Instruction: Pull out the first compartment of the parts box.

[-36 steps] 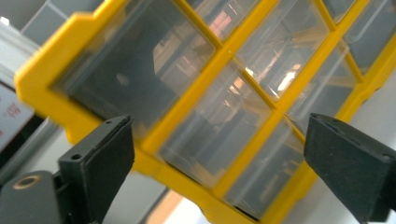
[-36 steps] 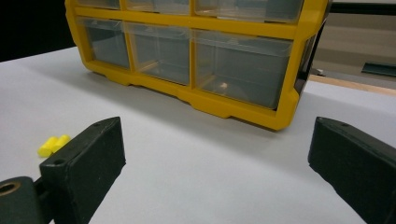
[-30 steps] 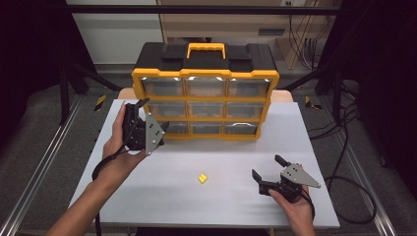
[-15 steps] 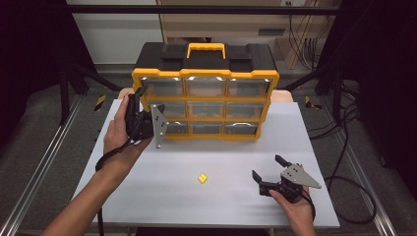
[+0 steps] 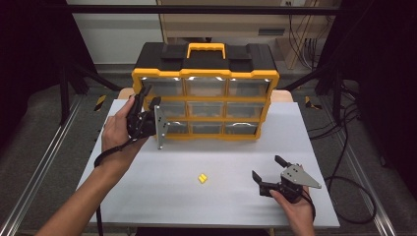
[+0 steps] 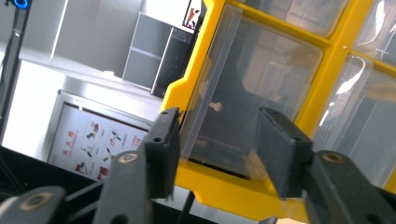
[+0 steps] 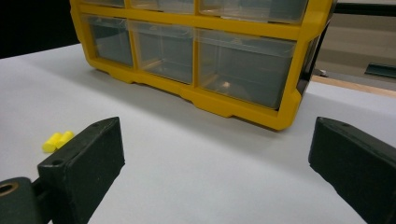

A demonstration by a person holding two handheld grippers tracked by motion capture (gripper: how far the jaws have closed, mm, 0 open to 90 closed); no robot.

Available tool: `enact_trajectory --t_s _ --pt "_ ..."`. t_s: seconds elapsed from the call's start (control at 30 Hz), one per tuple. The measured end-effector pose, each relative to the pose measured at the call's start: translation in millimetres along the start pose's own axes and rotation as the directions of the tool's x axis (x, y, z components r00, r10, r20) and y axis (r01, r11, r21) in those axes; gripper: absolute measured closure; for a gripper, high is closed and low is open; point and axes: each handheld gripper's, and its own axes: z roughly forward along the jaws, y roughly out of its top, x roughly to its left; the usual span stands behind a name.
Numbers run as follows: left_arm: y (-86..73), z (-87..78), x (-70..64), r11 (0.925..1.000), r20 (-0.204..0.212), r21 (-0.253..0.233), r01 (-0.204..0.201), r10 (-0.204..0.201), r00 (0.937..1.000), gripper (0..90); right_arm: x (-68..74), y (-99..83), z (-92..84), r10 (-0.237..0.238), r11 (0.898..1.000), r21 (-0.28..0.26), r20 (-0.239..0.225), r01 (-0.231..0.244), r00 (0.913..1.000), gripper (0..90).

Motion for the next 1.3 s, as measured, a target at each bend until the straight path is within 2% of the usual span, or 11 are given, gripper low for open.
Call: enact_trajectory --t_s 0.1,0.23,0.5,0.8,0.83,0.93,1.07,1.17,1.3 --pt "1.2 -0.1 -0.3 0.9996 -0.006 0.0 -0.029 0.029 0.9996 57.4 -0.5 0.3 -0.7 0.005 1.0 -0.005 -0.002 -0.006 1.0 4.0" --pt "1.9 2.3 0.4 0.9984 -0.02 0.001 -0.056 0.056 0.9982 60.2 -0.5 1.2 -1.3 0.011 1.0 -0.008 -0.003 -0.011 0.9999 4.1" --pt "1.2 5.5 -2.0 0.9905 -0.049 0.004 -0.137 0.137 0.9893 63.7 -1.7 0.6 -1.5 0.016 1.0 0.001 -0.006 -0.016 0.9998 4.2" --pt "-8.1 16.5 -2.3 0.9851 -0.062 0.027 -0.17 0.171 0.9833 66.0 -1.6 0.6 -1.6 0.016 1.0 0.004 -0.006 -0.016 0.9998 4.4" --pt "-9.1 17.3 -2.1 0.9823 -0.062 0.039 -0.184 0.186 0.9806 66.4 -1.8 0.4 -1.6 0.017 1.0 0.004 -0.006 -0.017 0.9998 4.4" --pt "-12.3 20.6 -1.8 0.9816 -0.064 0.042 -0.186 0.189 0.98 67.0 -1.5 0.1 -1.7 0.02 1.0 0.007 -0.009 -0.02 0.9998 4.4" --pt "-13.5 23.9 -2.2 0.9774 -0.073 0.044 -0.207 0.209 0.9751 67.6 -1.3 0.0 -1.4 0.023 1.0 0.008 -0.009 -0.023 0.9997 4.5" --pt "-13.4 26.7 -1.5 0.9767 -0.076 0.043 -0.21 0.213 0.9741 69.5 -2.6 0.0 -1.3 0.028 1.0 0.003 -0.009 -0.028 0.9996 4.5" --pt "-12.9 31.6 -1.6 0.9705 -0.08 0.047 -0.237 0.24 0.9675 70.9 -4.2 0.2 -2.3 0.033 0.999 -0.004 -0.006 -0.033 0.9994 4.6"
